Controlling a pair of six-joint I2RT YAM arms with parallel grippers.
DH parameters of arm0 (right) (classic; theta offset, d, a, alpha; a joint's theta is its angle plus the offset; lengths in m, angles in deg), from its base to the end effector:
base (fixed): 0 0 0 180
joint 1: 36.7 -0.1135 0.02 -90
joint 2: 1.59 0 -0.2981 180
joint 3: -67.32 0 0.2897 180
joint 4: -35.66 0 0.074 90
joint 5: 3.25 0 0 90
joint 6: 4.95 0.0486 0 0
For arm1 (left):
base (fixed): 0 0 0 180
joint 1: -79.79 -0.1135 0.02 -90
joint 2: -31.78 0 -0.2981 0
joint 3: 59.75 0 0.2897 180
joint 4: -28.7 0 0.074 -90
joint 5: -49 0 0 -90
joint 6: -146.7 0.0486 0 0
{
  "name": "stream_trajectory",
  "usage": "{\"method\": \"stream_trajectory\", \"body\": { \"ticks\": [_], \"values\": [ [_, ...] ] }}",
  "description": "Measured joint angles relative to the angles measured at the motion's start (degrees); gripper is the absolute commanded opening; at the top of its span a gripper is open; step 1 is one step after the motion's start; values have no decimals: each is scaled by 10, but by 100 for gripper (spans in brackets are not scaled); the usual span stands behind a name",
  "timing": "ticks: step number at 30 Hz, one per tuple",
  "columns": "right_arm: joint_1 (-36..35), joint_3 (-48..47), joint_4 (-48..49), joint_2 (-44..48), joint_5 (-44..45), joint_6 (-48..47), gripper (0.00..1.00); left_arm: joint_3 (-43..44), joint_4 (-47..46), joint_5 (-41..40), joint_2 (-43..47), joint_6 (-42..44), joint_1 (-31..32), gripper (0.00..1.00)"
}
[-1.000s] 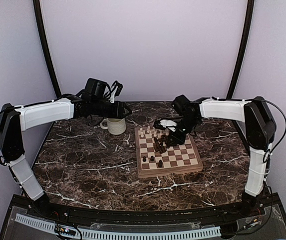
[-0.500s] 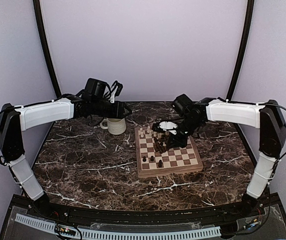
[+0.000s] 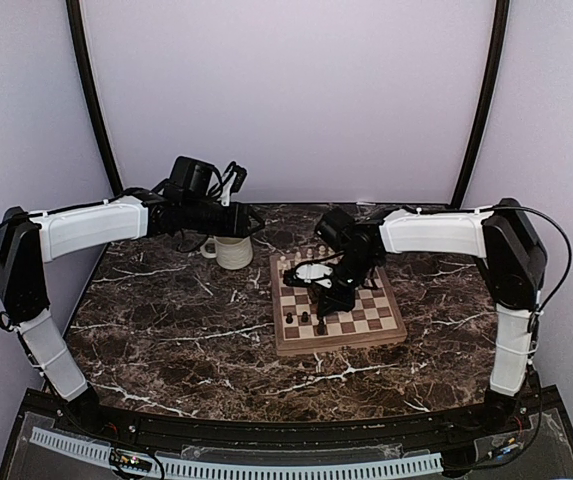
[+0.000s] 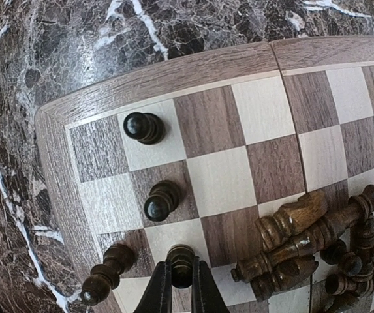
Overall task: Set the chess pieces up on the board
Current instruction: Place the pawn at f7.
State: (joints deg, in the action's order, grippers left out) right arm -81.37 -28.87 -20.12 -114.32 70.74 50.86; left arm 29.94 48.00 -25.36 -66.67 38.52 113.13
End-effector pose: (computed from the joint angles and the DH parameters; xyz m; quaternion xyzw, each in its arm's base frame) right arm 0.3103 0.3256 0.1910 -0.6380 0.7422 0.1509 0.1390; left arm 0.3744 -0.2620 0.3074 0.1815 0.8328 -0.3266 0.4084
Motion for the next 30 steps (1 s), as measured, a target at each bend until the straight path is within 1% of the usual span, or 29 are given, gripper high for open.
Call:
{"method": "stream_trajectory", "body": {
  "ticks": [6,13,14,16,24,30],
  "values": [
    [-1,-11,-1,-7,2,0,5,0,0,0,0,0,0,45],
    [-2,-14,-13,-10,-12,-5,7,0,0,1,0,2,0,45],
    [-3,-14,-14,-10,-12,-5,8,0,0,1,0,2,0,45],
    [-3,-14,-14,-10,-12,-5,15,0,0,1,0,2,0,45],
    [-3,-14,-14,-10,-7,1,24,0,0,5,0,2,0,45],
    [-3,-25,-22,-10,-10,5,27,0,0,5,0,4,0,45]
  ]
}}
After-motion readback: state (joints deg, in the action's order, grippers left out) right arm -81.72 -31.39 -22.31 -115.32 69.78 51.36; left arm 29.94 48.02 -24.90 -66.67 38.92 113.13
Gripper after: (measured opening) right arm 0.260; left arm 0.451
